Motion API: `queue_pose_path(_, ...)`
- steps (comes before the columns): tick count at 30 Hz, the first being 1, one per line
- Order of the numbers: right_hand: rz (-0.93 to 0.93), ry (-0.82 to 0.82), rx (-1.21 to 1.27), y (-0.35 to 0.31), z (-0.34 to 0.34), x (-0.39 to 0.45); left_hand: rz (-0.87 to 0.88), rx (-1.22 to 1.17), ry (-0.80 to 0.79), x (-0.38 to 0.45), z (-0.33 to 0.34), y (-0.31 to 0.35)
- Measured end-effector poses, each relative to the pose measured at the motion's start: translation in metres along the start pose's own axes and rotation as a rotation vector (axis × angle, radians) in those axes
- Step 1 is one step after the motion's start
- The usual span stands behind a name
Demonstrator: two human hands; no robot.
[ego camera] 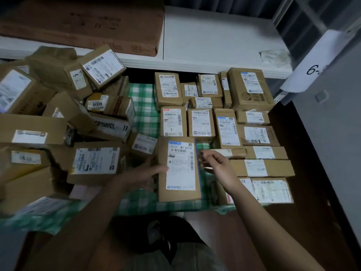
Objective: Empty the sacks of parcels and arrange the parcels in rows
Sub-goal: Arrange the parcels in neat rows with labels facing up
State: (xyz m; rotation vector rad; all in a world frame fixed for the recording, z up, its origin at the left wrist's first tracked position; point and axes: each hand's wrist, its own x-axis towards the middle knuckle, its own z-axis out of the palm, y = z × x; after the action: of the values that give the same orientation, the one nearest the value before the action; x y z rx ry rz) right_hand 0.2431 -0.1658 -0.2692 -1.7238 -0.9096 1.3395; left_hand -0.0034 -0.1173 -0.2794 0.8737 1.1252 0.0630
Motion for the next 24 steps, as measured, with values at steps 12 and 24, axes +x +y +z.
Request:
queue_pose_path(12, 0.147, -0.430, -0.173, 0.012, -0.003, -0.031, 0.018, -0.241, -0.028, -0.006, 0.031, -0.013)
queue_pose_path(24, 0.178, -0.701, -0.399, 0.004, -0.044, 0.017, -0.006, 0.081, 0.059, -0.002, 0.026, -0.006)
